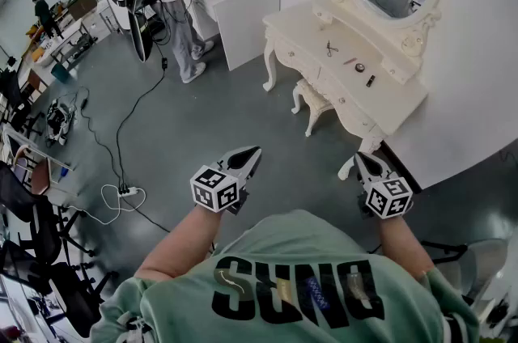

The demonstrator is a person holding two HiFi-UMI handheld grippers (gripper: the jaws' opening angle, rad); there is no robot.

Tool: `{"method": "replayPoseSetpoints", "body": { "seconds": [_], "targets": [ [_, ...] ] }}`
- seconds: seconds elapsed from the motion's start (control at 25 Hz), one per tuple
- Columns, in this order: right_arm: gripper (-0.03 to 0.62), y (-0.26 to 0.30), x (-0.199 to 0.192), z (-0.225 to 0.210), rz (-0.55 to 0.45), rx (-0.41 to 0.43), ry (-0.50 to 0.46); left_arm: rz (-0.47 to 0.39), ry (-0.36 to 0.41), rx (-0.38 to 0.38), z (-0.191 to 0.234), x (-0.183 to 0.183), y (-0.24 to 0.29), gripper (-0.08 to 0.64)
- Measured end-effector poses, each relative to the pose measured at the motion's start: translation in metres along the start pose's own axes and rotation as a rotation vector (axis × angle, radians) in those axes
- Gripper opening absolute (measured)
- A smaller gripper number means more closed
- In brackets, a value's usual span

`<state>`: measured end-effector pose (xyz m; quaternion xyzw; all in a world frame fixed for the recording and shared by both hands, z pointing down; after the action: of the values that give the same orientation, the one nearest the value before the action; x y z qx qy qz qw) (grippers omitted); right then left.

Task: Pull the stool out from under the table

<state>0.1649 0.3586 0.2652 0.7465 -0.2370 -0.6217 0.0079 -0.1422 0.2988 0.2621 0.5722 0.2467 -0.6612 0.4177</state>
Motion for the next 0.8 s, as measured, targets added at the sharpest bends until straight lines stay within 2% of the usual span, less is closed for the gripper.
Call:
{"method": "replayPoseSetpoints", "body": {
  "seconds": [0.48,0.8],
  "targets": [
    [-0.006,-0.006,0.003,0.001,-0.001,0.009,-0.002,0.008,0.005,-0.007,-0.010,0.001,-0.001,0.008],
    [-0.006,-0.018,0.009,-0.015,-0.017,0.040,-0.028,0.012,0.021,0.010,-0.032,0.006,0.017,0.008]
  ]
}}
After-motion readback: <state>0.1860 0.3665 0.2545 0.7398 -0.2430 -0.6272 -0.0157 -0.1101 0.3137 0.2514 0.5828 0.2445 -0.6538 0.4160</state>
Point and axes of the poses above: the fingertips, and each gripper's own axes: y forward along the fingers, z to its left, x out of its top, the point moved 4 cm from there along -y, backward along the fingers, and after that the axes turned 5 degrees about y, right-handed, at the moved point
